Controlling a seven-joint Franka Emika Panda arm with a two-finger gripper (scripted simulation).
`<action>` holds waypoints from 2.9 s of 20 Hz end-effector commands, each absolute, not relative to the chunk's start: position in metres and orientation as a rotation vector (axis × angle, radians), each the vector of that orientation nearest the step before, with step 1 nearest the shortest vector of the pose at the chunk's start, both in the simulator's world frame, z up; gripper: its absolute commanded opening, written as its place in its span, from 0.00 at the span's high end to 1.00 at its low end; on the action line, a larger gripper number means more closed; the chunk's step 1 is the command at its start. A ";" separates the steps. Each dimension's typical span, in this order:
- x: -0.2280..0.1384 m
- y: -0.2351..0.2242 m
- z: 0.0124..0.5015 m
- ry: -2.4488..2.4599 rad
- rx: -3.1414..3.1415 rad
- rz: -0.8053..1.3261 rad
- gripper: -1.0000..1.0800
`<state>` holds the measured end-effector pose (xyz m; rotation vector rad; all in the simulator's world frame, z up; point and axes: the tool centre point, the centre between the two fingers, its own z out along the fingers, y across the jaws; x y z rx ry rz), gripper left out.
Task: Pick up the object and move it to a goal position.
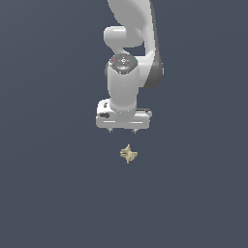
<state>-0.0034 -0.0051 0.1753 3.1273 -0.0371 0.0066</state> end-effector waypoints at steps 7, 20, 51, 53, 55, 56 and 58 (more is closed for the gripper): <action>-0.003 0.002 0.177 0.007 3.134 0.008 0.04; -0.002 0.010 0.177 0.080 3.139 0.010 0.04; 0.033 0.023 0.094 1.010 2.973 -0.001 0.04; 0.033 0.023 0.092 1.032 2.967 0.000 0.04; 0.034 0.024 0.091 1.045 2.962 0.000 0.04; 0.034 0.024 0.091 1.049 2.961 0.000 0.04; 0.033 0.024 0.091 1.043 2.963 -0.001 0.04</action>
